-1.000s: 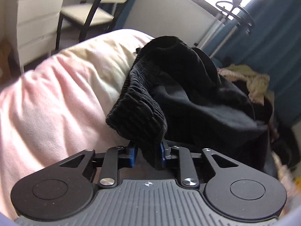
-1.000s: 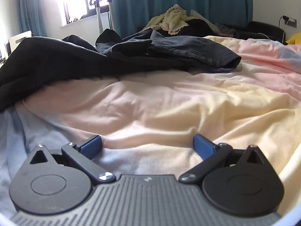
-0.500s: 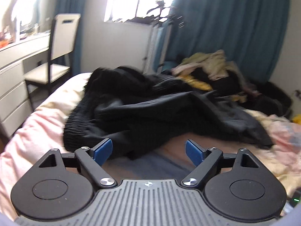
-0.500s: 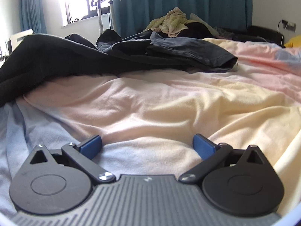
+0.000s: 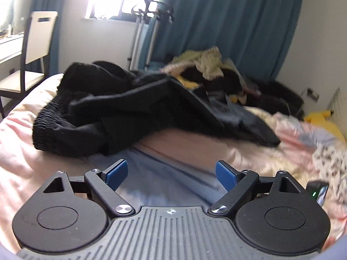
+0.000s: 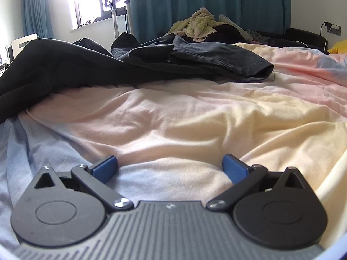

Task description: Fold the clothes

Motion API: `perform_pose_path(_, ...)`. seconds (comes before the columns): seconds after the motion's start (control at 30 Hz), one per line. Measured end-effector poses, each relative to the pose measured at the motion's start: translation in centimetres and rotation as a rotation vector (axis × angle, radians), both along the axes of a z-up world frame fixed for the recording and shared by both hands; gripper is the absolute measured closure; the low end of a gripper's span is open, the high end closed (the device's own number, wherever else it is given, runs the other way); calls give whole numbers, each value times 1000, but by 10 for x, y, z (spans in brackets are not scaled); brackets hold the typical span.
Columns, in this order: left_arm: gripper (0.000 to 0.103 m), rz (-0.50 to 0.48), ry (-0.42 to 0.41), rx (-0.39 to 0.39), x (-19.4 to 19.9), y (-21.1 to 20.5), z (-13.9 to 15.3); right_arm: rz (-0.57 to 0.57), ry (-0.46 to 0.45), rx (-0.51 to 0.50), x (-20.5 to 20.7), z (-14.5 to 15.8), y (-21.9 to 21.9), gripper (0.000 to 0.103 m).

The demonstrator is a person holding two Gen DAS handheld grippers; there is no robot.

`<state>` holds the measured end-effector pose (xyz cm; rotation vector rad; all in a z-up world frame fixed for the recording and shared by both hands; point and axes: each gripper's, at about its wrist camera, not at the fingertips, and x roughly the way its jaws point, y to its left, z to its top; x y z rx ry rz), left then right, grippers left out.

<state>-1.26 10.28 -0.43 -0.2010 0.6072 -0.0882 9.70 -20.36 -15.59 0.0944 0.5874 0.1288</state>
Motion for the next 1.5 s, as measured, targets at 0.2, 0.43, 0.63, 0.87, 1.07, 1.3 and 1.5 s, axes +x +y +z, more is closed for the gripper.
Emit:
perform_pose_path(0.2, 13, -5, 4, -9, 10, 5, -12, 0, -11, 0, -1, -1, 0, 0)
perform_pose_path(0.43, 13, 28, 22, -102, 9, 19, -20, 0, -14, 2, 0, 0, -2, 0)
perform_pose_path(0.63, 13, 36, 33, -108, 13, 19, -22, 1, -16, 1, -1, -2, -2, 0)
perform_pose_path(0.87, 13, 38, 56, -99, 18, 18, -25, 1, -16, 1, -2, -2, -1, 0)
perform_pose_path(1.07, 13, 39, 29, -66, 15, 12, -25, -1, -16, 1, -2, -2, 0, 0)
perform_pose_path(1.3, 13, 47, 0, -12, 12, 3, -22, -1, -16, 1, -2, -1, 0, 0)
perform_pose_path(1.5, 13, 18, 0, 57, 13, -8, -20, -1, -15, 1, -2, -1, 0, 0)
